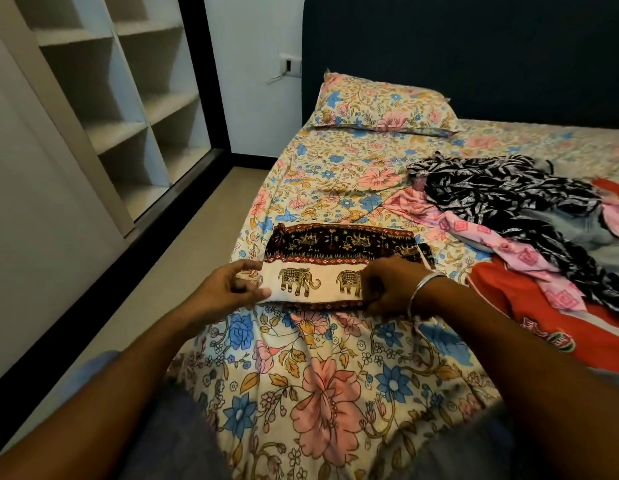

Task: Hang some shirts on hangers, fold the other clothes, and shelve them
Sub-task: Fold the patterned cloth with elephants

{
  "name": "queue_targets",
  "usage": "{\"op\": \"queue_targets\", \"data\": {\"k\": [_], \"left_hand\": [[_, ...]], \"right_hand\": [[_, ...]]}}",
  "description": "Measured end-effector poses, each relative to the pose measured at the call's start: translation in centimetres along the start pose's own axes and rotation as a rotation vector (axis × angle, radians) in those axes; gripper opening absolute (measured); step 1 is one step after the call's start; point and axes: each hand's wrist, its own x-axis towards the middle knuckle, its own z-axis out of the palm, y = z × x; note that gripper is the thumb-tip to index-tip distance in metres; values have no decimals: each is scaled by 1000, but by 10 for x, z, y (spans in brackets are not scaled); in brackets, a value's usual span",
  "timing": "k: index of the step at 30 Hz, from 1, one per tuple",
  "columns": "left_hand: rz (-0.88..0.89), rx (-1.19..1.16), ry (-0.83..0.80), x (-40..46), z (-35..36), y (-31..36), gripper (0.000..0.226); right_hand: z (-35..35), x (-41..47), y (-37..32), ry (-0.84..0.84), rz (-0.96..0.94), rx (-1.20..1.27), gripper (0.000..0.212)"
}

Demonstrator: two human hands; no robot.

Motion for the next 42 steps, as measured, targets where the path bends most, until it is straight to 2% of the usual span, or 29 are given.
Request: {"op": "queue_targets", "data": {"k": [2,5,7,9,11,15,17,18,21,23,24,26,29,31,34,39,40,42], "left_hand": [[-11,23,-19,4,5,-4,59],[21,52,109,7,14,-3,44],[50,56,165,8,24,-4,52],[57,1,178,12,31,-9,62],[38,-62,210,15,33,-6,56],[-35,-101,212,15,19,-1,32],[-69,-55,220,15,14,-2,27],[-61,39,272,14,13,-3,30],[188,472,476,22,23,0,40],[365,539,531,28,35,13,42],[413,547,518,35,40,22,44],[424,644,385,54,49,33,52],[306,855,174,85,61,17,69],[201,811,176,102,64,0,75],[130,690,253,118,60,-10,74],[92,413,433,146,46,-6,53],[73,364,431,154,41,-5,50],[79,239,377,166,33,-7,42]], "right_hand": [[-4,-5,6,-63,42,244,23],[-16,2,42,203,308,205,30],[-17,1,63,319,566,175,33],[-10,0,69,211,711,296,42],[-7,0,65,86,763,367,41],[-21,-3,79,-10,716,308,47],[-30,-10,88,5,674,314,35],[-32,-13,90,13,675,316,30],[-30,-3,88,183,696,409,19],[-25,17,86,363,665,411,30],[-23,26,83,425,640,412,35],[-20,41,75,476,578,500,38],[-7,56,81,506,539,732,41],[3,65,94,517,552,820,47],[8,76,105,526,571,904,43],[6,84,110,585,576,932,50],[7,84,112,597,567,931,47],[9,85,117,598,541,938,27]]}}
